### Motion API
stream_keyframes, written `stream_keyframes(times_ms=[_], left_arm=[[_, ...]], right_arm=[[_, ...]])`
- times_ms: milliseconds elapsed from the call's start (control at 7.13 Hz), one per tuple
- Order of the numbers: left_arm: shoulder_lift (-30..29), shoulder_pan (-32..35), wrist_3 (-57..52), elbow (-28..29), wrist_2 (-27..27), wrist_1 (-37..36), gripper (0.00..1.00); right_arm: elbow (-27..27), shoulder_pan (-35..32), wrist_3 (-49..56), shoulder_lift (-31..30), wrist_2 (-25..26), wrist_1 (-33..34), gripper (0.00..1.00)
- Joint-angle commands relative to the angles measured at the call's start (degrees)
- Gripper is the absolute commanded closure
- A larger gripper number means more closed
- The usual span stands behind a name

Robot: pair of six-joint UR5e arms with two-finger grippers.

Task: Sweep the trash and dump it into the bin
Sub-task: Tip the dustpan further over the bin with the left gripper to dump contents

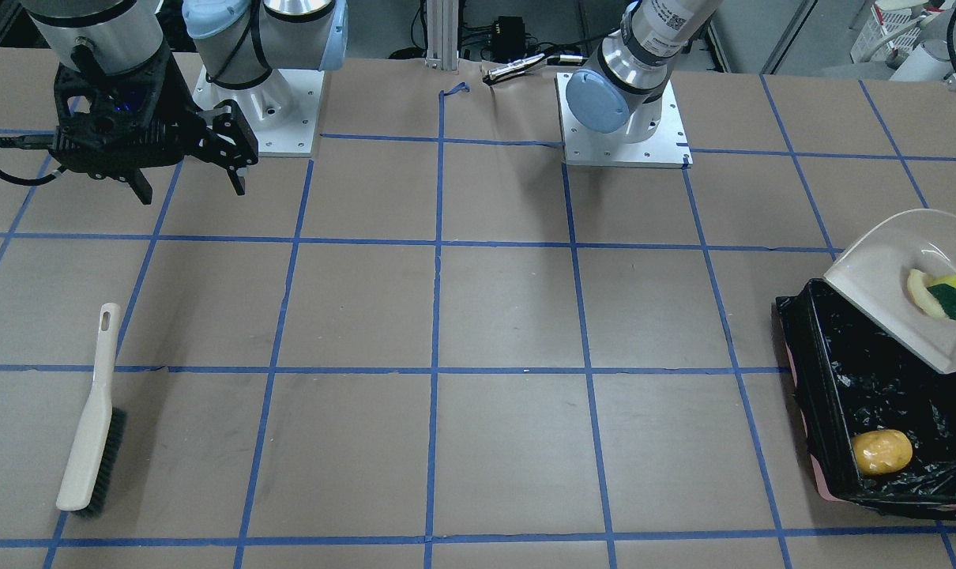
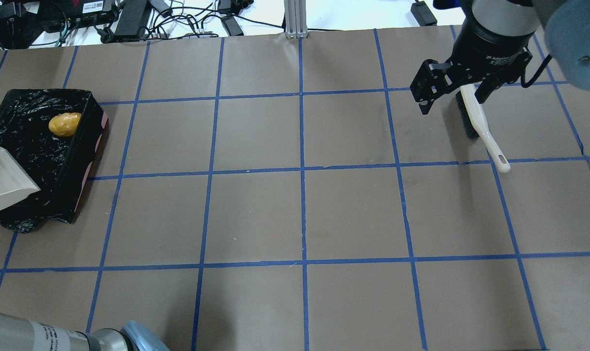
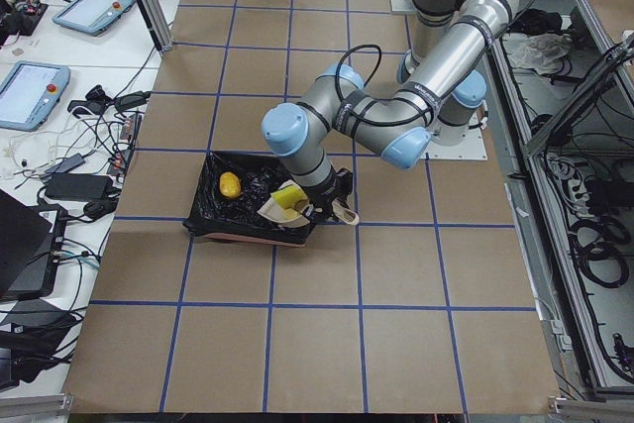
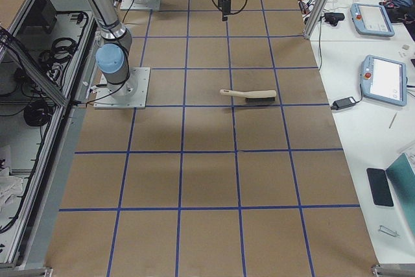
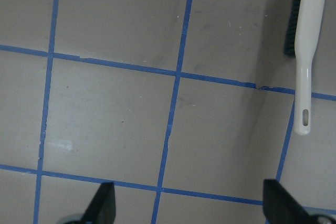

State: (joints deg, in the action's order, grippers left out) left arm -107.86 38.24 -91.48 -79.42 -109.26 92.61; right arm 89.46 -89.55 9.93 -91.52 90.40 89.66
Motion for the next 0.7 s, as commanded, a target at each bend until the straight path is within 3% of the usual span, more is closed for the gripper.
stream_keyframes(times_ms=[0,280,561], left_arm=[[0.3,0.5,6.2,0.0,-1.2,1.2,1.00],[0.3,0.6,8.9,0.0,-3.2,2.4,1.00],[1.2,2.1,11.9,0.1,-5.1,4.9,1.00]], right_arm=[[0.1,0.1,0.1,-0.8,-2.1,-0.1,0.00],[0.3,0.1,0.1,-1.1,-2.9,-0.3,0.00],[0.3,0.2,0.0,-1.2,-0.3,-0.3,0.00]])
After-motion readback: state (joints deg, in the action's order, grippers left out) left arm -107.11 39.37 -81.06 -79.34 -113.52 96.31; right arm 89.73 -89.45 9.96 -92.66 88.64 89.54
